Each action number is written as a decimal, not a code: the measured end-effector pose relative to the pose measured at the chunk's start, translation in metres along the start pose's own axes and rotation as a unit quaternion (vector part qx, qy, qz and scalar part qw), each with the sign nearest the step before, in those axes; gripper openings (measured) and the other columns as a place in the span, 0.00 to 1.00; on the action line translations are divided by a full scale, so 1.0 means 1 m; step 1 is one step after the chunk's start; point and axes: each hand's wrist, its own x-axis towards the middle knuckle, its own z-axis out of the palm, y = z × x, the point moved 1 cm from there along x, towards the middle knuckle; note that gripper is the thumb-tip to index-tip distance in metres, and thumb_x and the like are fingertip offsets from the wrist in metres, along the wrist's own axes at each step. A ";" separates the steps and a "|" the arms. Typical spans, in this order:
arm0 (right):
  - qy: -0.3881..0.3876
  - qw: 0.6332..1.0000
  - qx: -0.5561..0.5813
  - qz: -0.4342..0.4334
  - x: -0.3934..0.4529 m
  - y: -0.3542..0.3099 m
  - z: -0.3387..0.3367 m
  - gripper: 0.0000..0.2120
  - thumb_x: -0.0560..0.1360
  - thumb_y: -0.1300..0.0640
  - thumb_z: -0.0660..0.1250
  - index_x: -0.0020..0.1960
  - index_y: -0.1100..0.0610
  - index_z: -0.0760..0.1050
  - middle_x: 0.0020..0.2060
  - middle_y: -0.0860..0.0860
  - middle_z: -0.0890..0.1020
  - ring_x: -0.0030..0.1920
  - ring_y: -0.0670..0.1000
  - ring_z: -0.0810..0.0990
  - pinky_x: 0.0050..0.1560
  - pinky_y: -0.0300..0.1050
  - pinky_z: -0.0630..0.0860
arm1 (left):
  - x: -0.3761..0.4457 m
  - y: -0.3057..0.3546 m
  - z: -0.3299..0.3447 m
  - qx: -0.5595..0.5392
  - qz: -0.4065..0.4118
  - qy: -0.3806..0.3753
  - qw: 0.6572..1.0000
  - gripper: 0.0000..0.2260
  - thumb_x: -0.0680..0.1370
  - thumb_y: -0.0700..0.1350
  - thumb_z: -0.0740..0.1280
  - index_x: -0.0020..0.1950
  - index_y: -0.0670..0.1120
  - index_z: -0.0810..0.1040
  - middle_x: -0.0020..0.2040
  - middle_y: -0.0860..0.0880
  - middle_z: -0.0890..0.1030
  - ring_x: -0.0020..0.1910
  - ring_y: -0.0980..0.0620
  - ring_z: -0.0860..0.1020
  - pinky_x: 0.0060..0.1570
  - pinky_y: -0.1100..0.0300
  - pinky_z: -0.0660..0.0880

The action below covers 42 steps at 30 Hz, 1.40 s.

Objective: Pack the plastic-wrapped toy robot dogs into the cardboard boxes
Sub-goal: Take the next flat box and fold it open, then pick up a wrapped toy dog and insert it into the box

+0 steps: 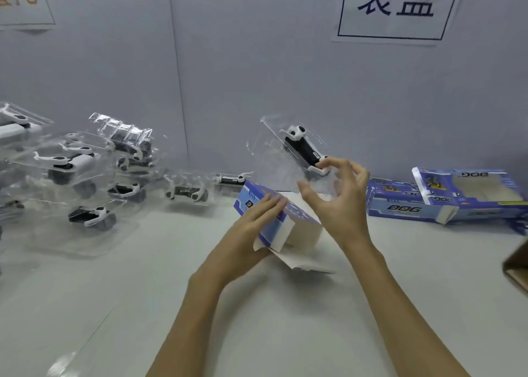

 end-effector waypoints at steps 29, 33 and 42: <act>-0.120 0.971 -0.075 0.190 -0.040 0.051 -0.016 0.19 0.69 0.49 0.80 0.56 0.40 0.77 0.61 0.51 0.66 0.65 0.54 0.72 0.70 0.49 0.71 | 0.007 -0.006 0.012 -0.159 -0.168 0.426 0.874 0.12 0.82 0.35 0.69 0.63 0.47 0.81 0.62 0.55 0.80 0.64 0.59 0.77 0.51 0.50 0.84; -0.238 0.951 -0.127 0.153 -0.040 0.051 -0.029 0.19 0.67 0.46 0.81 0.54 0.37 0.76 0.60 0.49 0.64 0.65 0.53 0.71 0.67 0.48 0.73 | 0.013 -0.008 0.013 -0.236 -0.207 0.426 0.848 0.09 0.82 0.47 0.71 0.60 0.58 0.77 0.58 0.61 0.81 0.61 0.55 0.80 0.56 0.43 0.81; -0.354 0.921 -0.094 0.133 -0.036 0.036 -0.042 0.23 0.66 0.43 0.82 0.56 0.36 0.77 0.61 0.41 0.67 0.63 0.38 0.73 0.56 0.34 0.73 | 0.017 -0.017 0.015 -0.182 -0.165 0.446 0.861 0.19 0.77 0.26 0.66 0.65 0.41 0.79 0.64 0.44 0.79 0.65 0.46 0.78 0.65 0.43 0.76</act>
